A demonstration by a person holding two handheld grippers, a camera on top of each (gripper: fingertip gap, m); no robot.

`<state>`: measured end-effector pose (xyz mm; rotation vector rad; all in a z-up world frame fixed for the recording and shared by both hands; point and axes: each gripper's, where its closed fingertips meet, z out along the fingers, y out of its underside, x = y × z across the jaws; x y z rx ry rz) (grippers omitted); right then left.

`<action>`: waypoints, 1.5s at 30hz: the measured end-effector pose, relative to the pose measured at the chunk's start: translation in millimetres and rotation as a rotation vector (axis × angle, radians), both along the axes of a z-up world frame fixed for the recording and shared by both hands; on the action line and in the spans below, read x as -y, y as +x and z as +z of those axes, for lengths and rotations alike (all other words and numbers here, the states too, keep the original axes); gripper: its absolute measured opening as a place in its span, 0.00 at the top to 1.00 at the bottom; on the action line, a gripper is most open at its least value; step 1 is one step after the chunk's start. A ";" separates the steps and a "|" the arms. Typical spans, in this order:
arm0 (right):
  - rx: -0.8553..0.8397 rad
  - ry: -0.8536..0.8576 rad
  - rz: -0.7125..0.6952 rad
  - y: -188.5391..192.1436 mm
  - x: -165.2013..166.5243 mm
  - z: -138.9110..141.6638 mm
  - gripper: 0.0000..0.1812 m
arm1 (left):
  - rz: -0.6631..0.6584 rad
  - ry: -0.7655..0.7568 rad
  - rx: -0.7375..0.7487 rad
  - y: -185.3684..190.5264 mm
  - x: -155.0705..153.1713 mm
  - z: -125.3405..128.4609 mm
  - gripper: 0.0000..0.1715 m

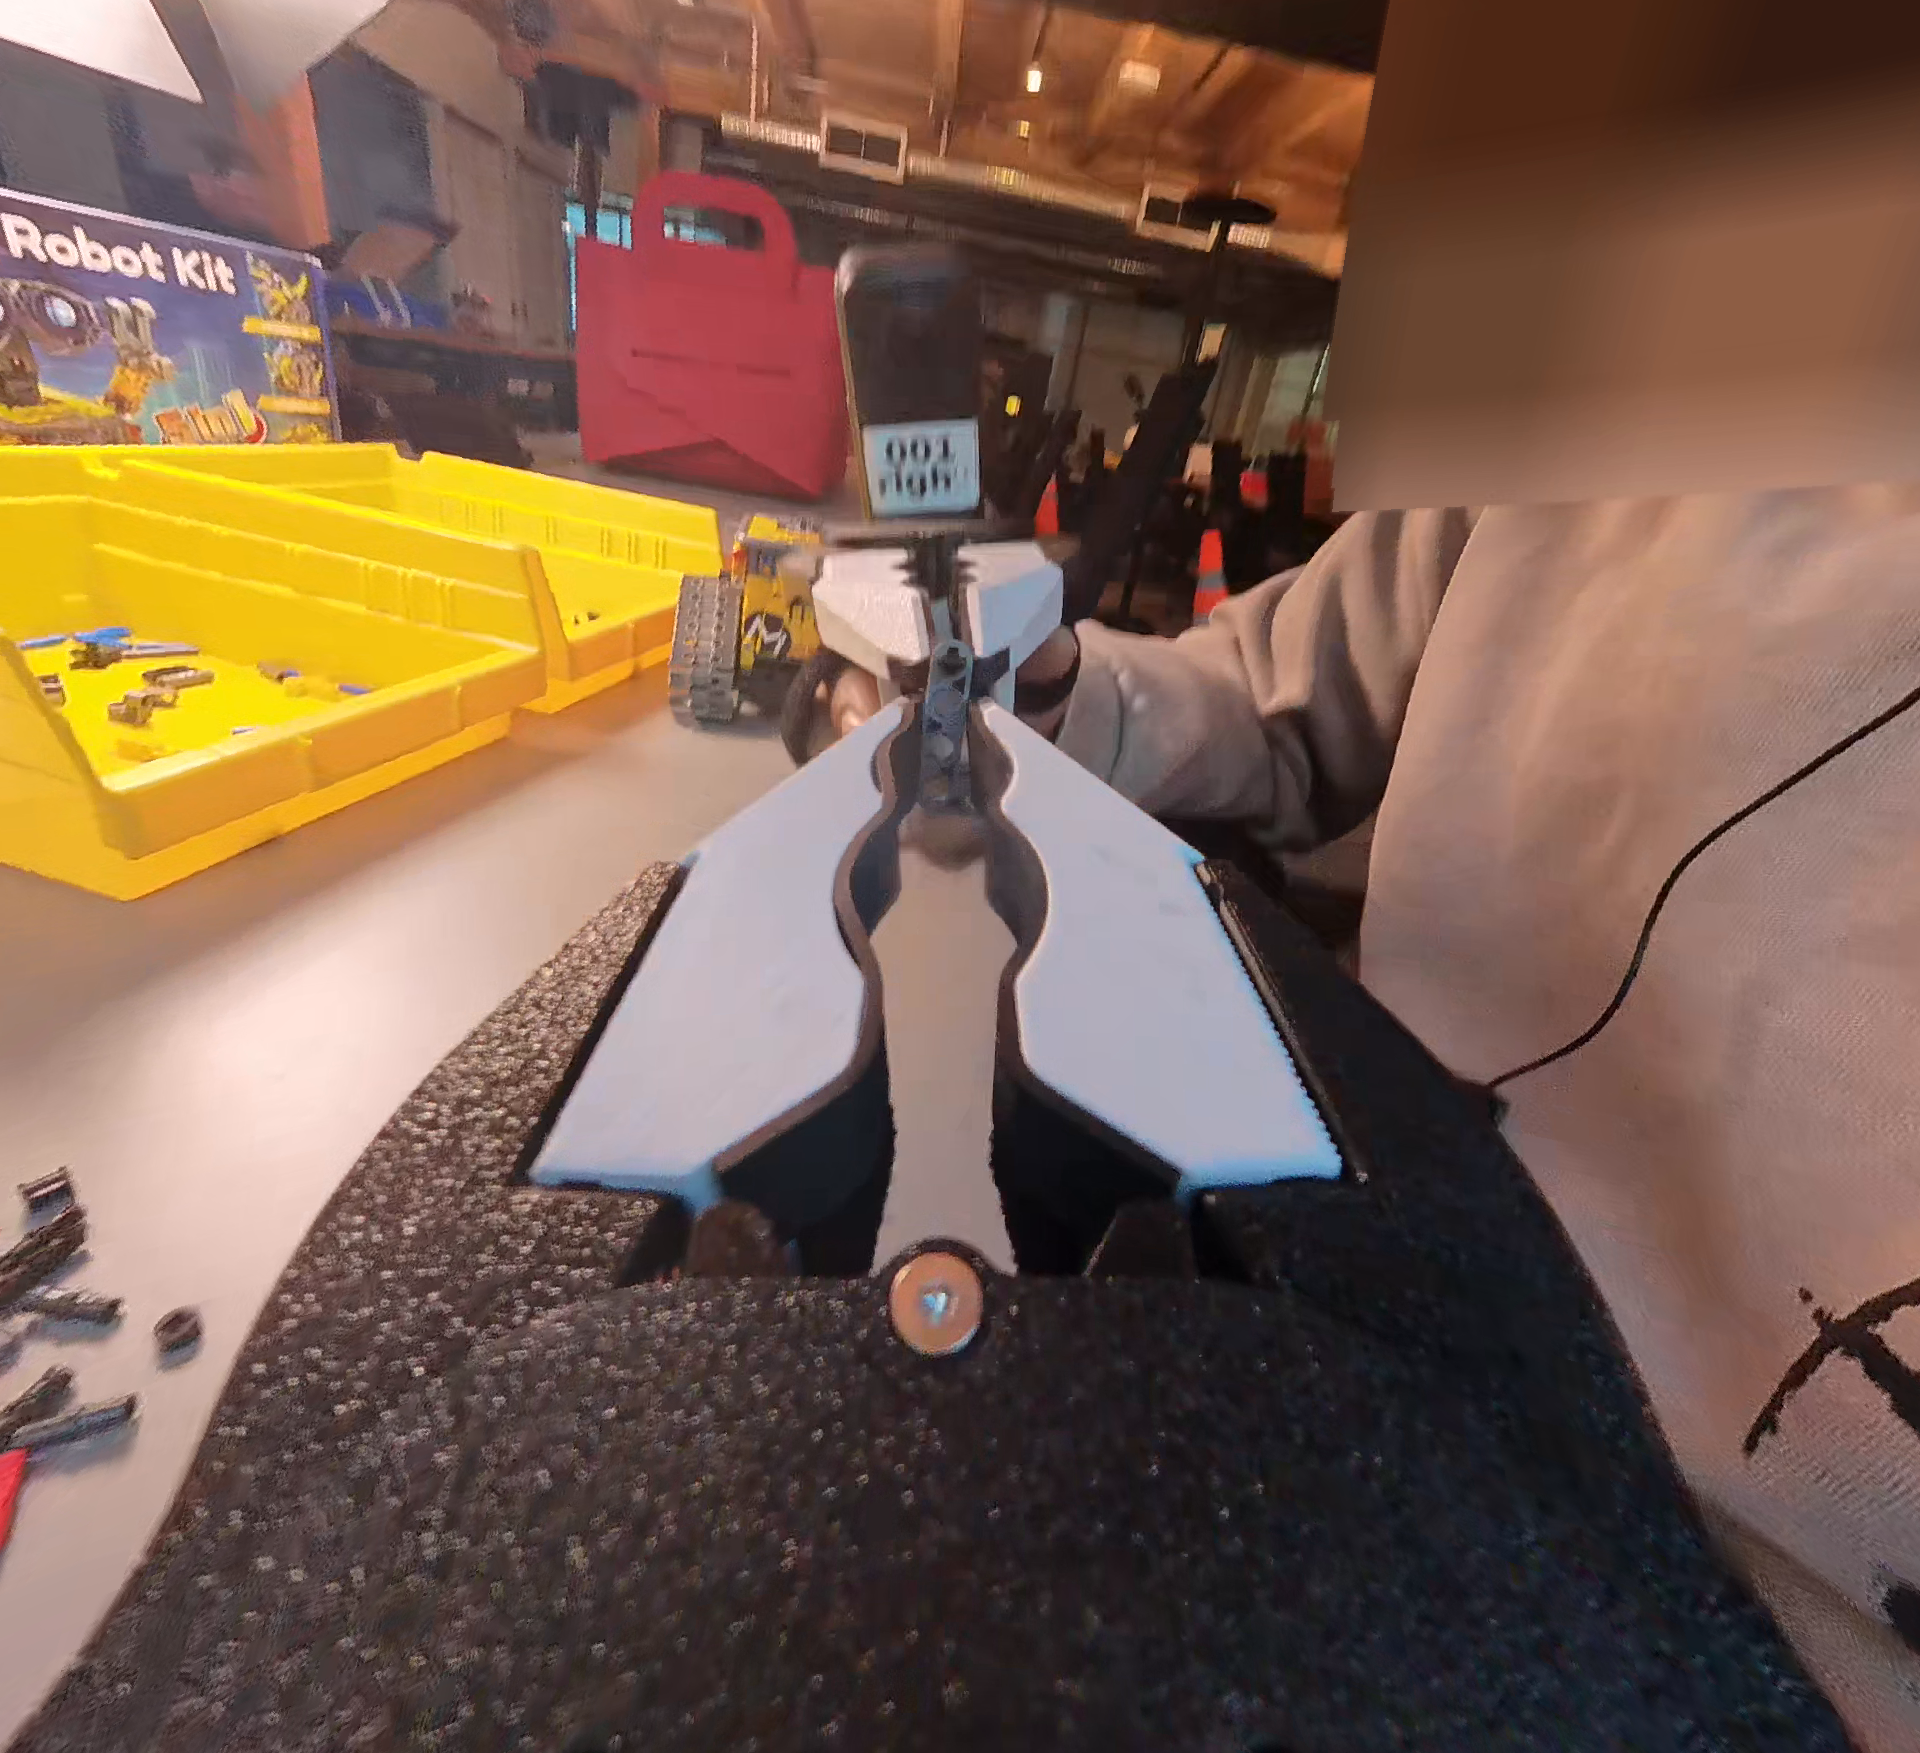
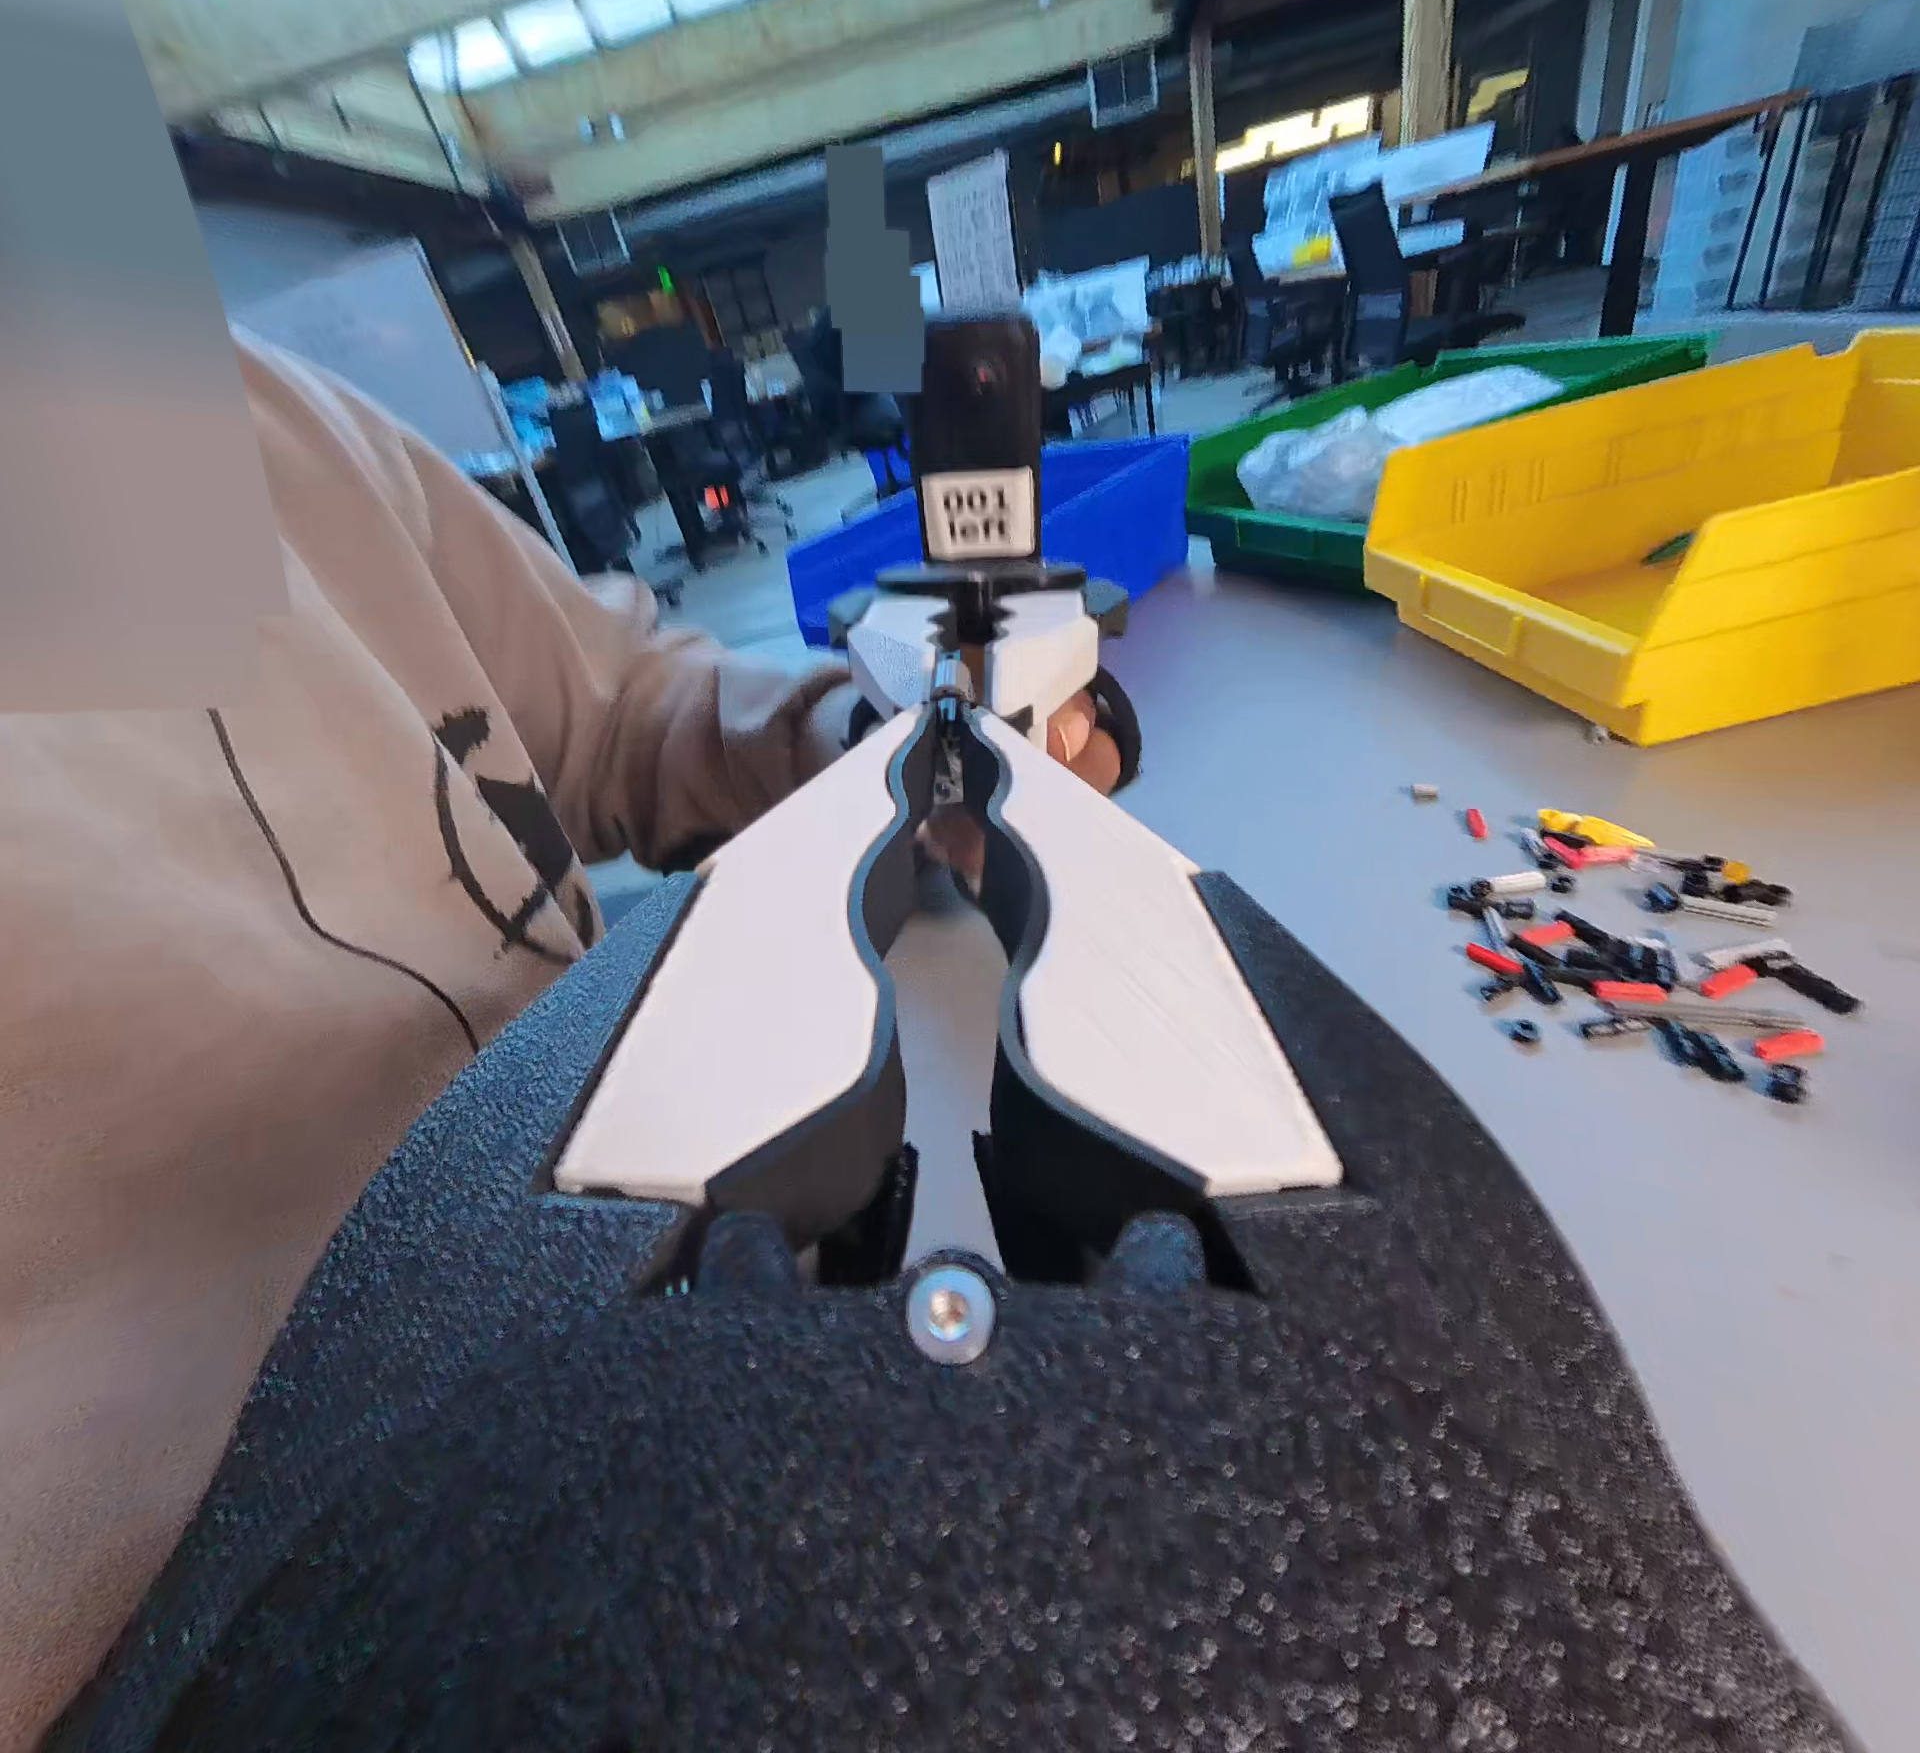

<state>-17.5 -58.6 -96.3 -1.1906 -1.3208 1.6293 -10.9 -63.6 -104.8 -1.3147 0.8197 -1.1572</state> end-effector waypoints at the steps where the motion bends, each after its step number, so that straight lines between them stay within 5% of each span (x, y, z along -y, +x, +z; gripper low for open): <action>1: 0.051 0.064 0.003 1.3 0.4 -6.3 0.99 | 0.008 0.013 -0.063 1.7 -0.1 -7.3 0.95; 5: 0.184 0.286 -0.002 5.7 5.8 -26.3 0.99 | 0.022 0.084 -0.295 6.9 1.7 -31.7 0.94; 12: 0.231 0.229 0.050 2.6 11.8 -43.5 0.99 | 0.034 0.163 -0.478 11.2 5.7 -50.7 0.96; 30: 0.122 0.253 0.027 -1.8 11.1 -44.7 0.99 | 0.009 0.016 -0.414 12.2 5.5 -52.6 0.96; 35: -0.005 0.107 0.016 0.1 5.4 -15.0 1.00 | 0.064 -0.004 -0.224 4.1 -0.1 -15.7 0.96; 42: -0.034 0.013 0.063 -1.9 1.8 -11.5 1.00 | 0.021 -0.080 -0.106 -2.5 -1.7 -4.9 0.96; 45: -0.047 -0.073 0.006 9.9 -23.8 -15.9 1.00 | 0.121 -0.084 0.190 -64.5 -16.4 44.3 0.96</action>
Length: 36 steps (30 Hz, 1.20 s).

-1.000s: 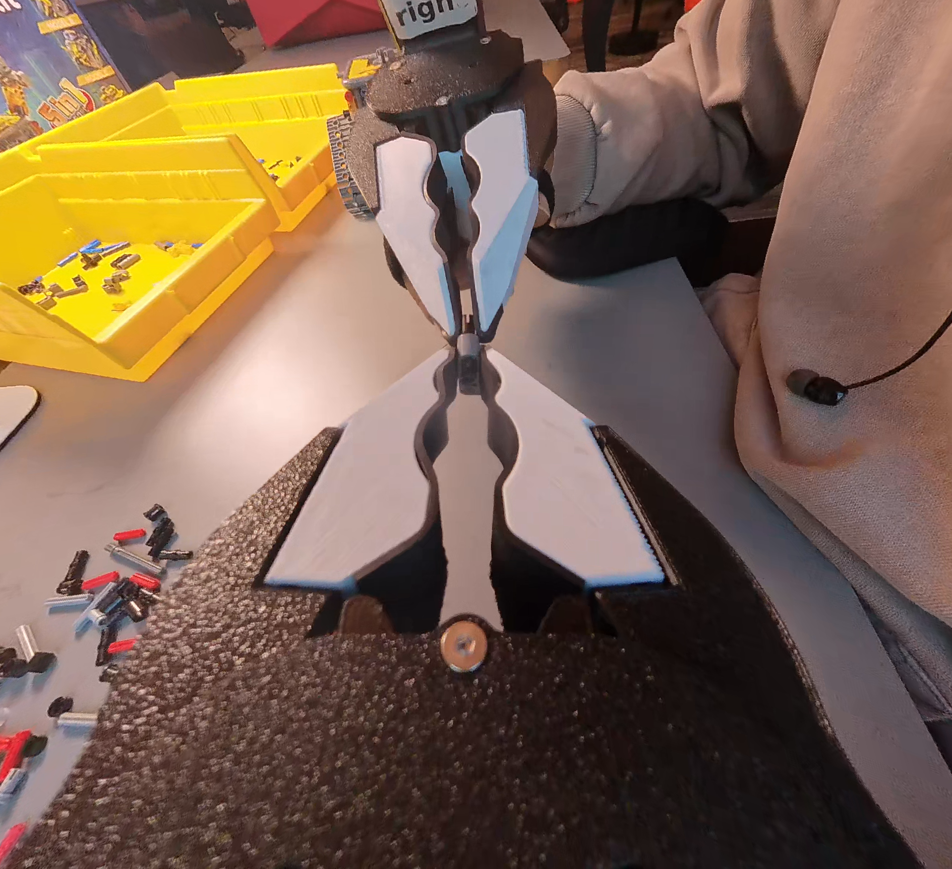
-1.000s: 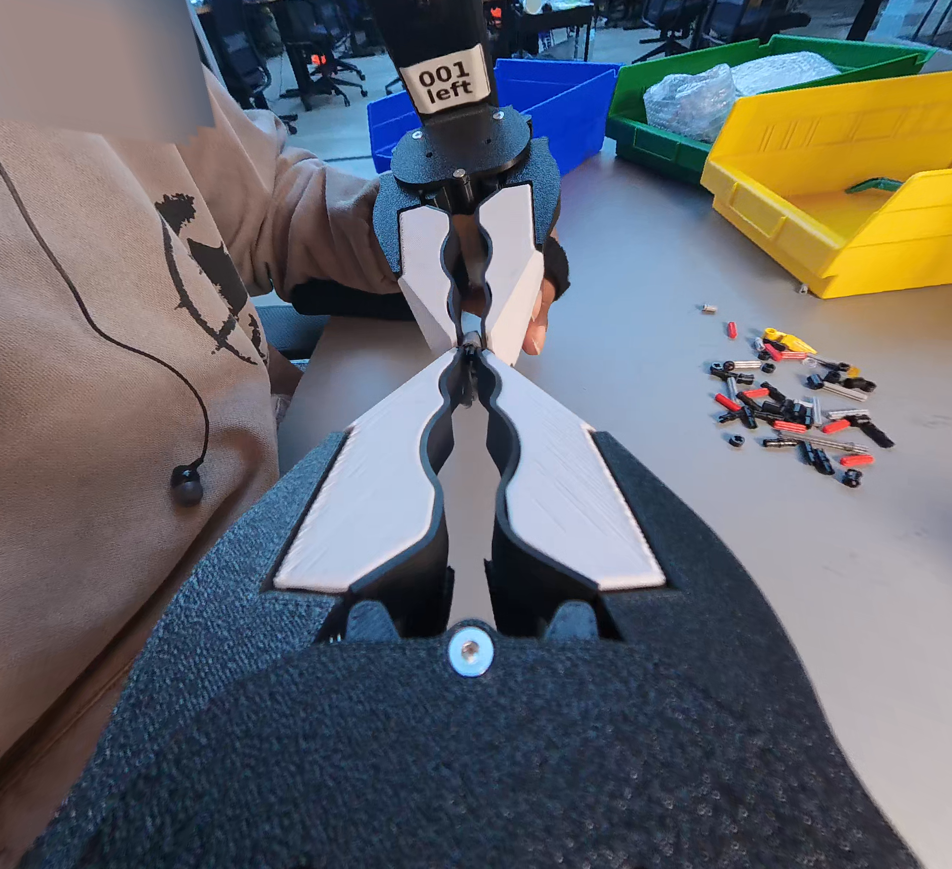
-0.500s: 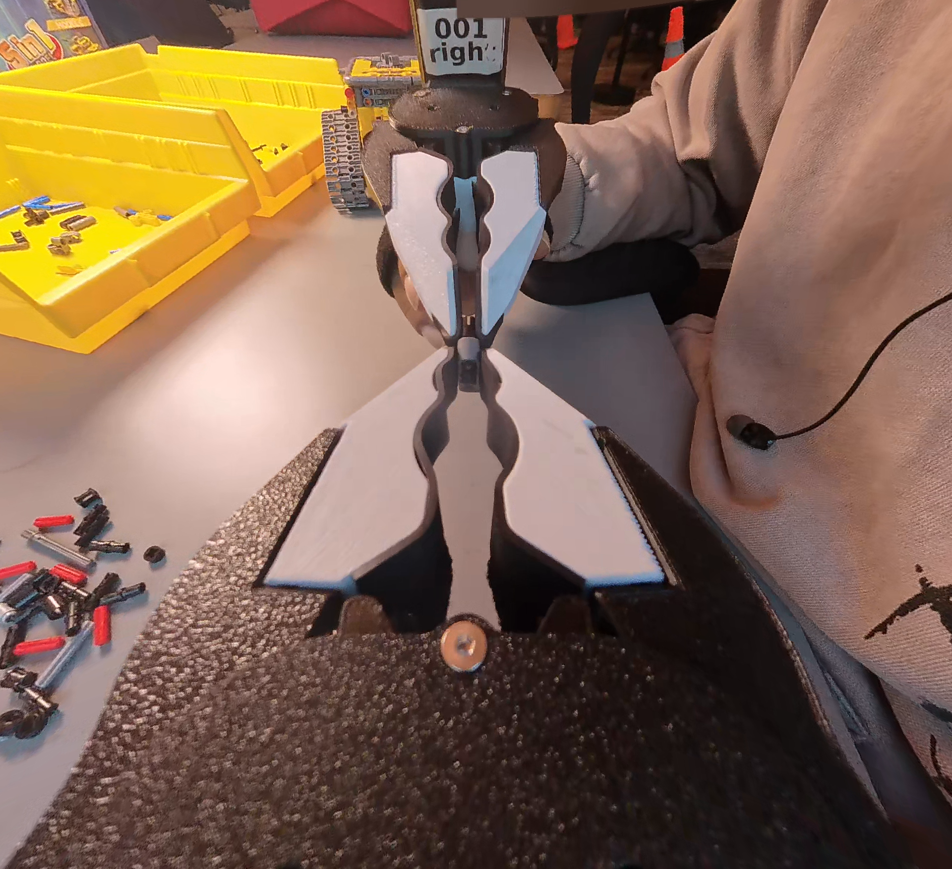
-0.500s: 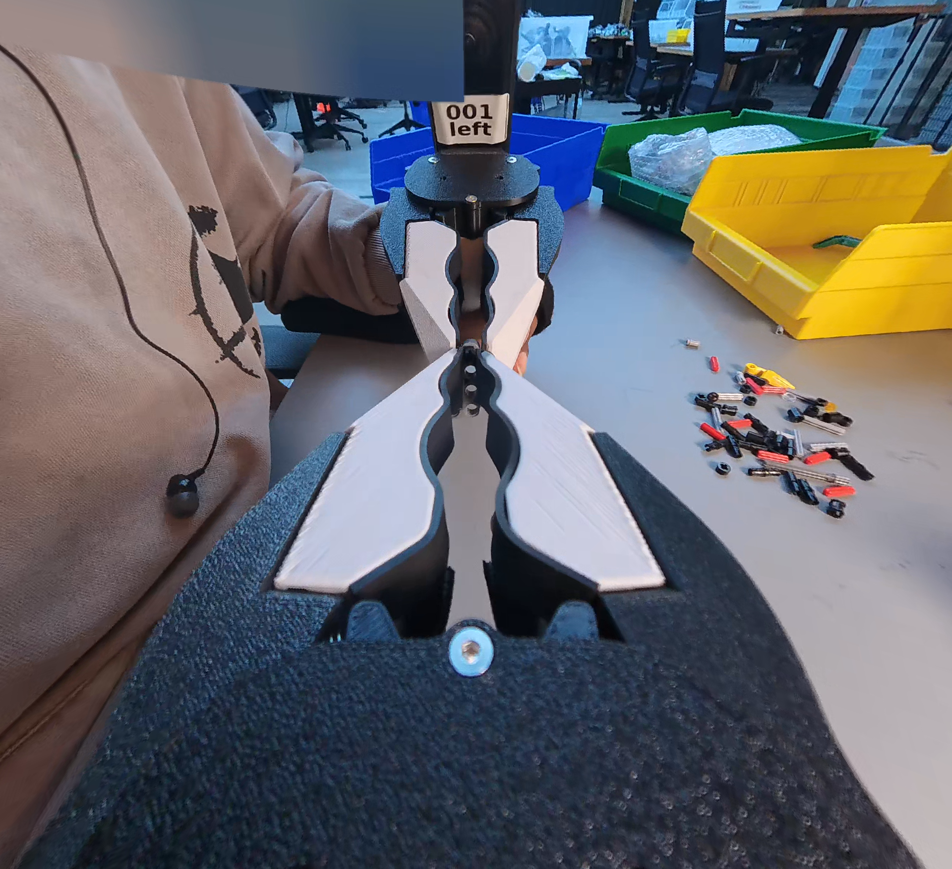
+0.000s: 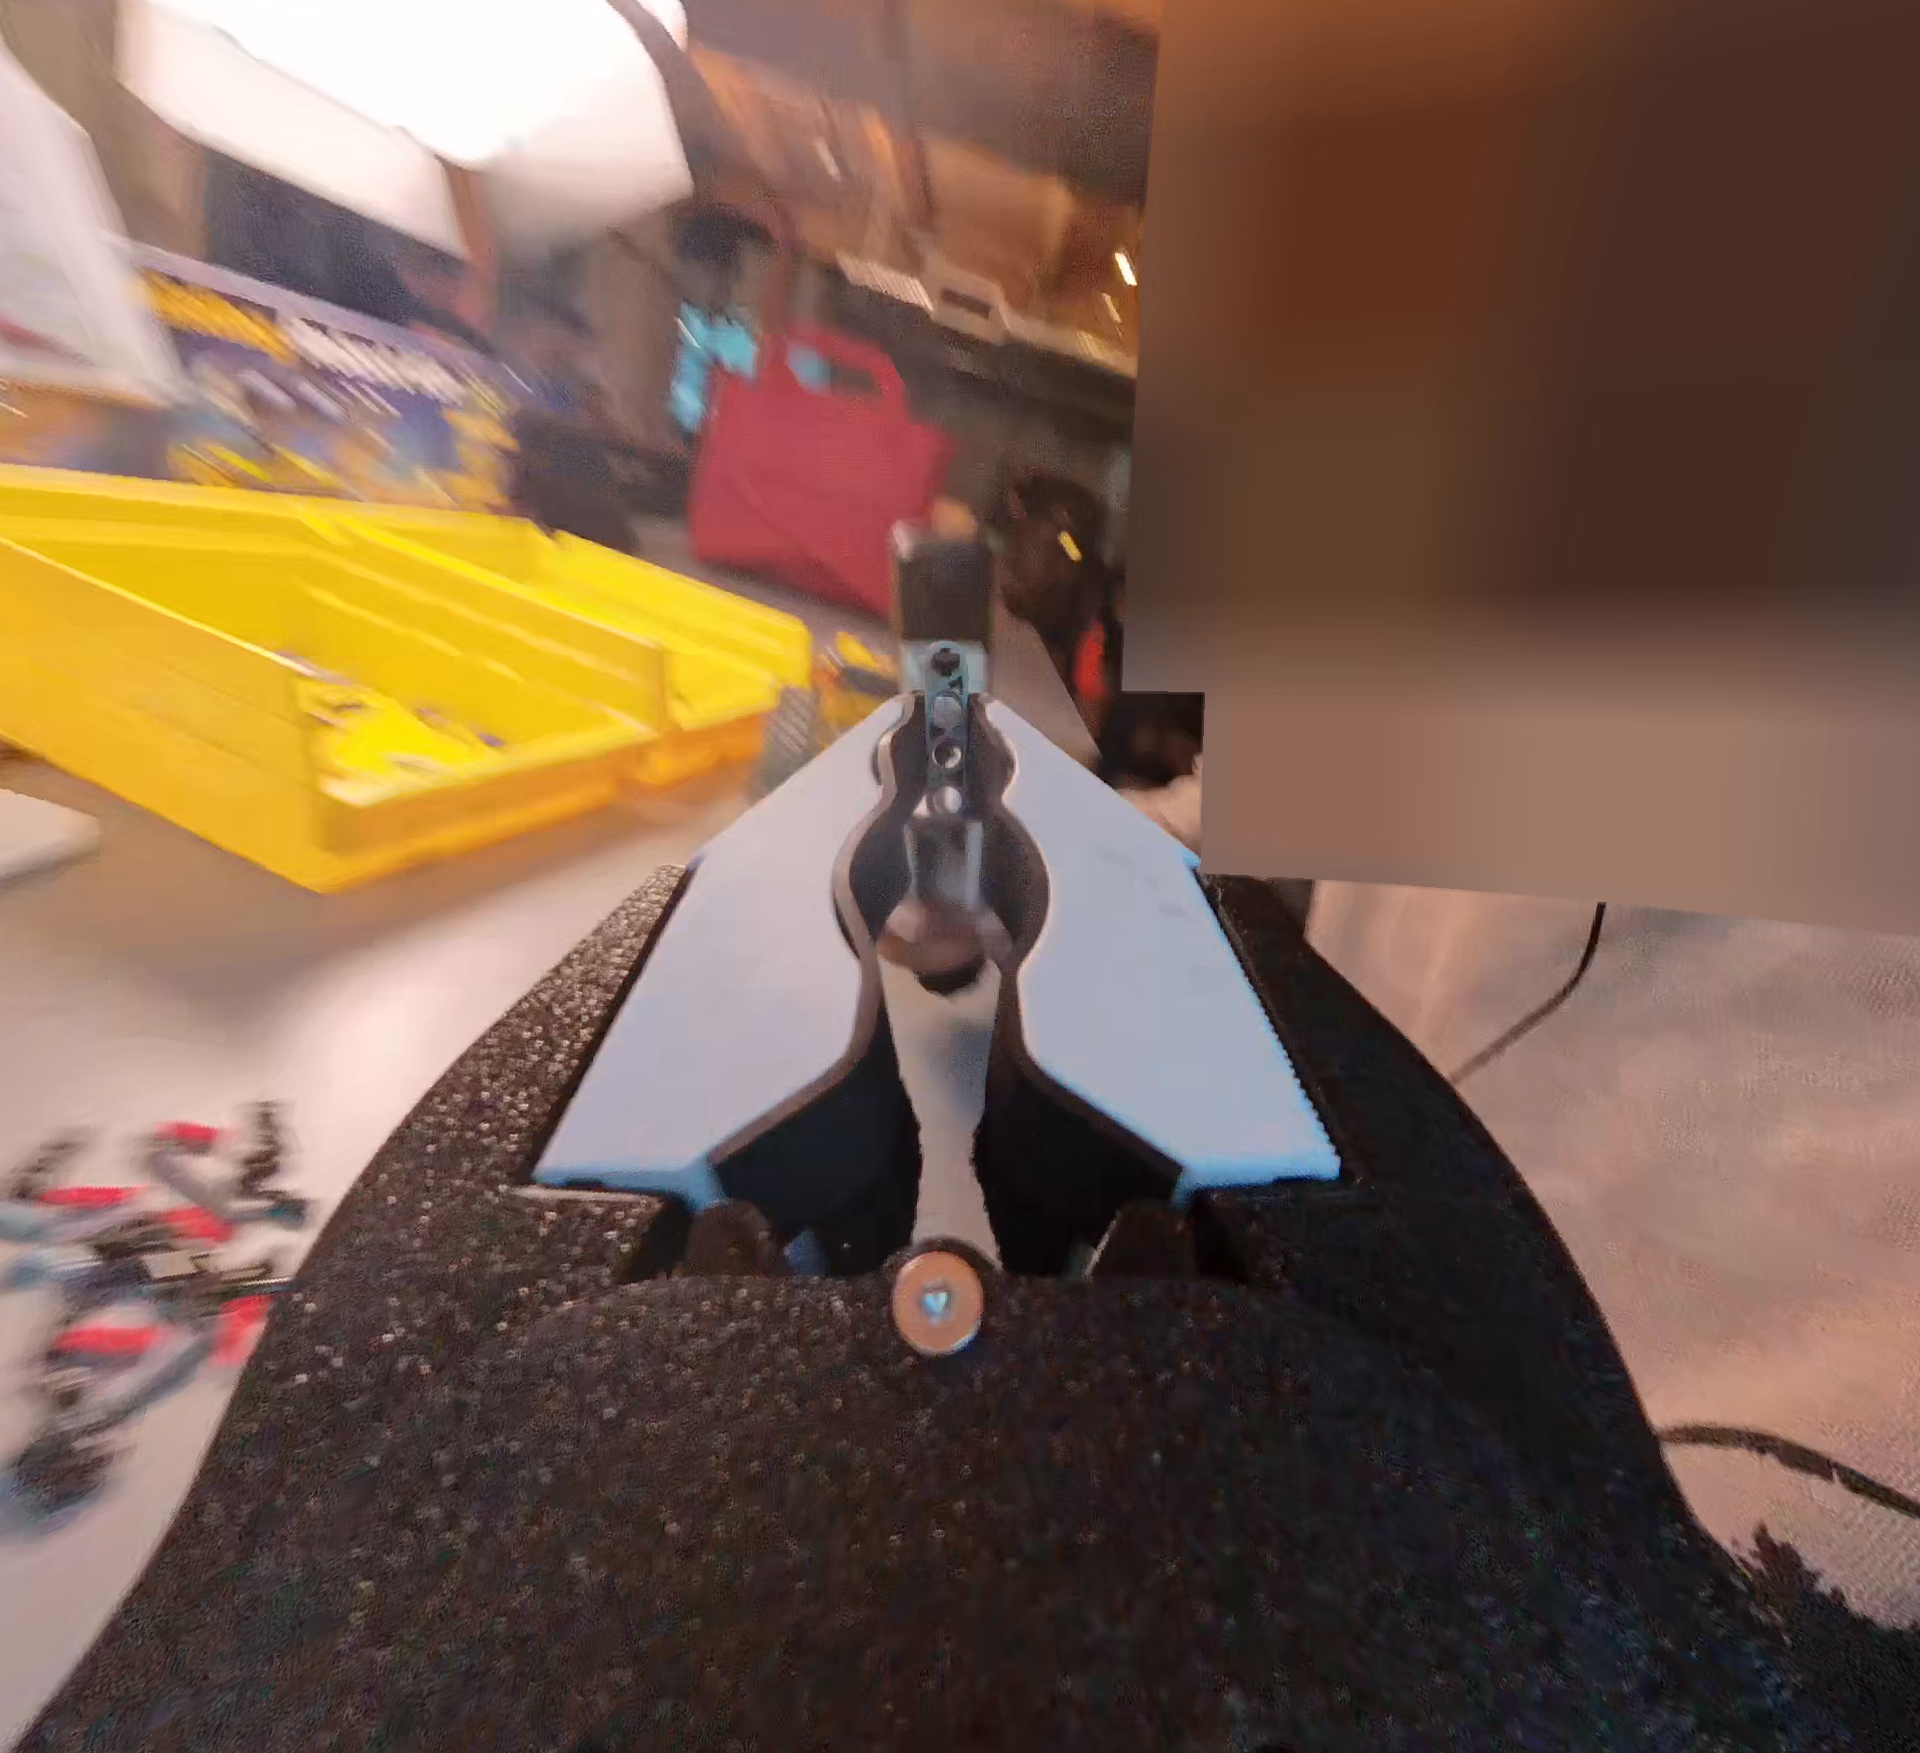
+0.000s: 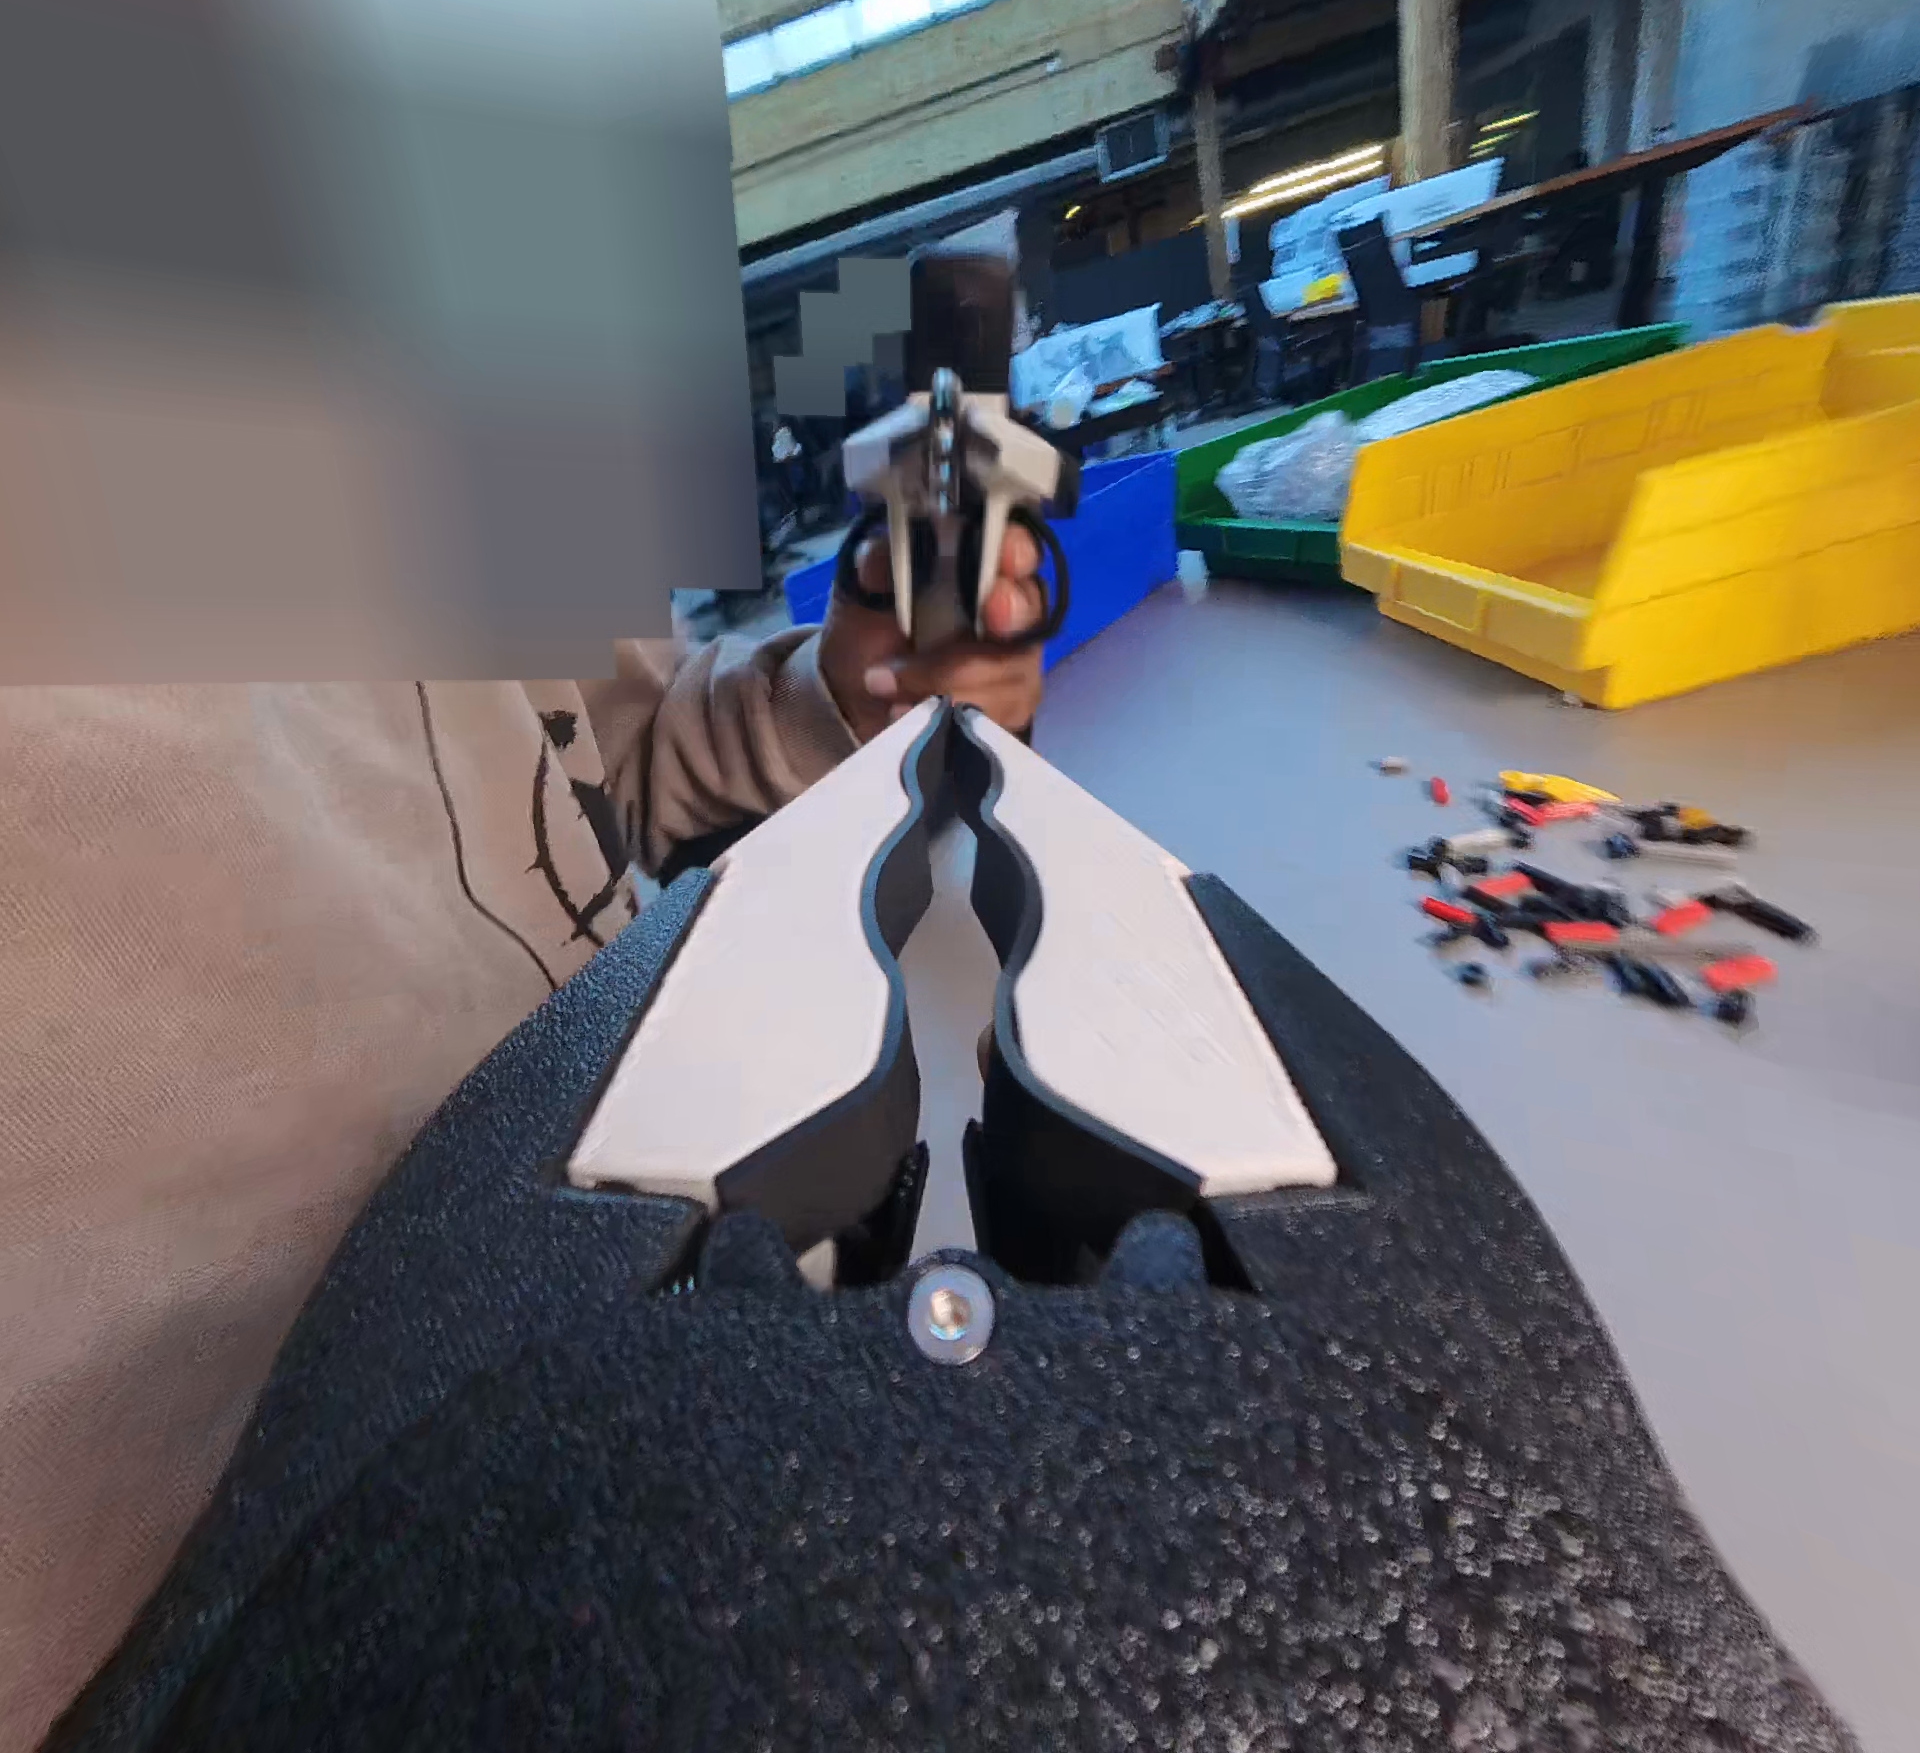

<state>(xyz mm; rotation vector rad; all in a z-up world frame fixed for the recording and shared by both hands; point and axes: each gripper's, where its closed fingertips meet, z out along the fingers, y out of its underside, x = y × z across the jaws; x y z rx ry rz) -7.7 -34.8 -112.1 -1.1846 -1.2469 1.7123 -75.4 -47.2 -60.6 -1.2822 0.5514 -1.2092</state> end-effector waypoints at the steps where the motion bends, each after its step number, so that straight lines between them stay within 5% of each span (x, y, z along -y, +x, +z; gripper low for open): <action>1: -0.012 -0.035 -0.041 8.0 -13.9 0.7 1.00 | 0.070 0.022 0.026 -20.9 -3.1 7.6 0.97; 4: -0.005 0.044 -0.048 -7.0 -3.5 2.3 1.00 | 0.004 -0.029 -0.127 13.4 4.3 -27.7 0.96; 10: -0.036 0.012 -0.017 -21.8 11.8 13.7 0.91 | -0.069 -0.061 -0.189 41.4 2.3 -50.2 0.96; 23: 0.030 0.029 -0.017 -17.4 16.1 0.4 0.99 | -0.099 -0.029 -0.241 60.3 7.8 -58.5 0.96; 29: 0.149 0.280 -0.050 -14.9 14.5 -18.2 0.99 | -0.088 -0.052 -0.353 53.4 6.2 -72.1 0.92; 36: 0.293 0.522 -0.014 -13.6 22.8 -52.2 0.99 | -0.098 0.043 -0.703 59.8 14.7 -109.8 0.96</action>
